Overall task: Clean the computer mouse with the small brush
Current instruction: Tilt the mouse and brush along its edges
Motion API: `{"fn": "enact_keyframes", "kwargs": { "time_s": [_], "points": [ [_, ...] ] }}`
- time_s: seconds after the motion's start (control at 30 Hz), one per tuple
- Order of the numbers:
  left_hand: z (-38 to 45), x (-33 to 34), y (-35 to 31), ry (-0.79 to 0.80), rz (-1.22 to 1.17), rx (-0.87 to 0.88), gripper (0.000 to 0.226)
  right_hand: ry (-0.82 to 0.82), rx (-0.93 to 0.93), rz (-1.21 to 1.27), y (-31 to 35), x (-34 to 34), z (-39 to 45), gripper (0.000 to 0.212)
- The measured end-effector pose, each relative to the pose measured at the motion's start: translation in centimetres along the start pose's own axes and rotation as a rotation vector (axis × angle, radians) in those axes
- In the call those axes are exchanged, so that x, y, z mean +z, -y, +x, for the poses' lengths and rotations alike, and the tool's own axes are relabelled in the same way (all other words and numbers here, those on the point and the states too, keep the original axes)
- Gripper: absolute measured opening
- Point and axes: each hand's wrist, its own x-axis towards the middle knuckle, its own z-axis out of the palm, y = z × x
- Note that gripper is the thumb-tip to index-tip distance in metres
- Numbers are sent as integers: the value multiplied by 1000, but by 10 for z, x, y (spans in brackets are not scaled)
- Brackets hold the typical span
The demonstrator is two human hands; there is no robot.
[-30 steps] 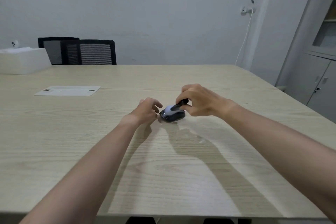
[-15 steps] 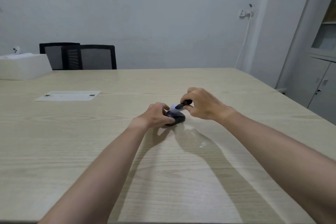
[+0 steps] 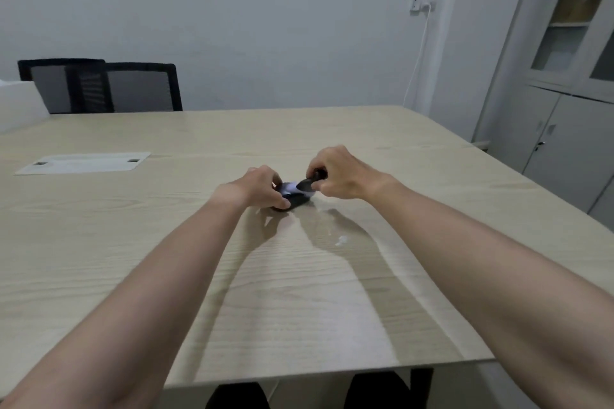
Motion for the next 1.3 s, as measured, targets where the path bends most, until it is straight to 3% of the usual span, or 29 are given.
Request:
{"fn": "enact_keyframes", "kwargs": {
  "time_s": [0.23, 0.43, 0.63, 0.83, 1.0, 1.2, 1.3],
  "points": [
    [-9, -9, 0, 98, 47, 56, 50, -193, 78, 209, -8, -4, 0, 15],
    [-8, -13, 2, 156, 86, 93, 62, -1, 26, 92, -13, -4, -7, 17],
    [-9, -17, 2, 202, 138, 170, 59, -103, -17, 168, -14, -5, -3, 23],
    [-9, -20, 0, 227, 155, 213, 65, 183, -9, 22, -14, -20, 0, 23],
    [-5, -18, 3, 233, 152, 158, 74, 3, -82, 85, -3, -18, 7, 23],
    [-4, -20, 3, 249, 145, 194, 76, 228, -91, -7, 1, -16, 5, 23],
    [-4, -19, 4, 245, 144, 183, 74, 173, -104, 1, 3, -21, 7, 20]
  ]
}}
